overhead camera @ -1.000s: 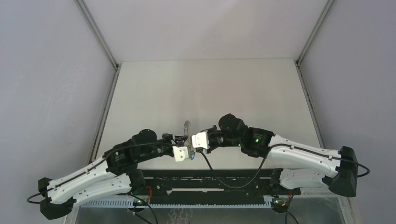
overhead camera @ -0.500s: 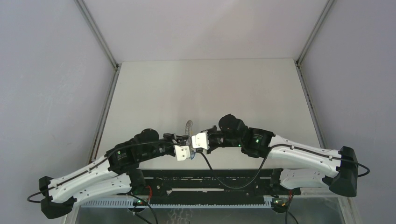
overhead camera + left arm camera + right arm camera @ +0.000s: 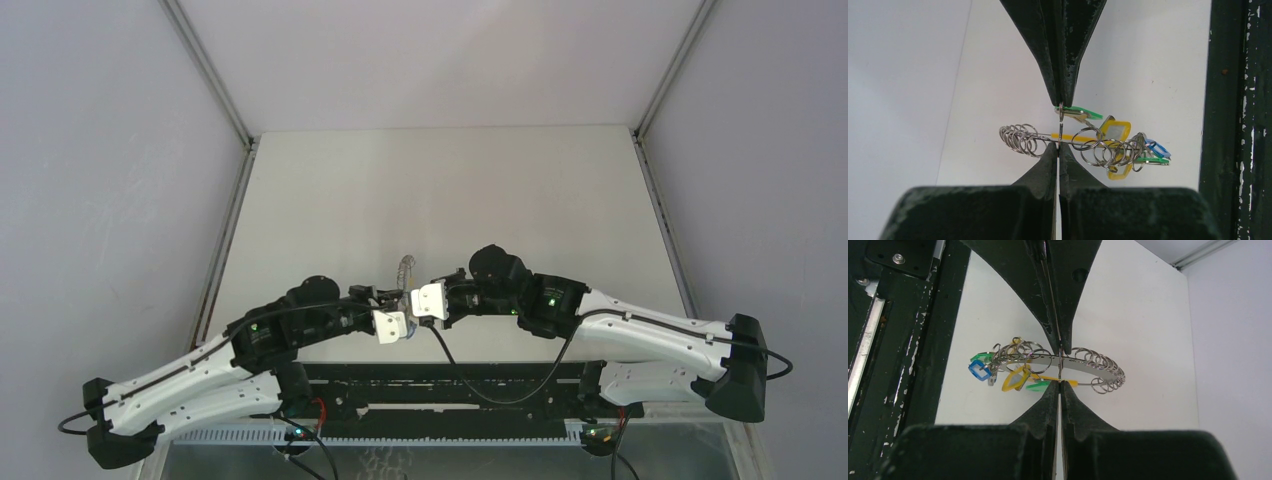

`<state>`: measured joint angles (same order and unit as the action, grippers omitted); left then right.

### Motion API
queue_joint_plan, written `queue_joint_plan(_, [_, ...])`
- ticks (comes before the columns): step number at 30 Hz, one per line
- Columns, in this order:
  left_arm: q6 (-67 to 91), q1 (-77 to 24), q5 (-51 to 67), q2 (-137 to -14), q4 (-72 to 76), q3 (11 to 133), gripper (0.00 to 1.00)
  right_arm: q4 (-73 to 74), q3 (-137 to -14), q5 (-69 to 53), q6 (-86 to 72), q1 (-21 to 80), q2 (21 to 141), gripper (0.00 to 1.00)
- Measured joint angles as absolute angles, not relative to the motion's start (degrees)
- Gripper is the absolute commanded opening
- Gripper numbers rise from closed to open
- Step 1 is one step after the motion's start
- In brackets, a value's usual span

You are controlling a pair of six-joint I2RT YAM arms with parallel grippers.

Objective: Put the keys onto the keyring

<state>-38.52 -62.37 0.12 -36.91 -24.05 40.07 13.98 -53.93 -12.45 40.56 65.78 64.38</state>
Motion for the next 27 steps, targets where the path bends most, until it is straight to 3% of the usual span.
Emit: queue_joint_plan(27, [-38.09,-62.37,0.67,-36.25,-23.62,40.07,0.00,13.96,-53.93,-12.21,40.56,65.84,64.40,0.00])
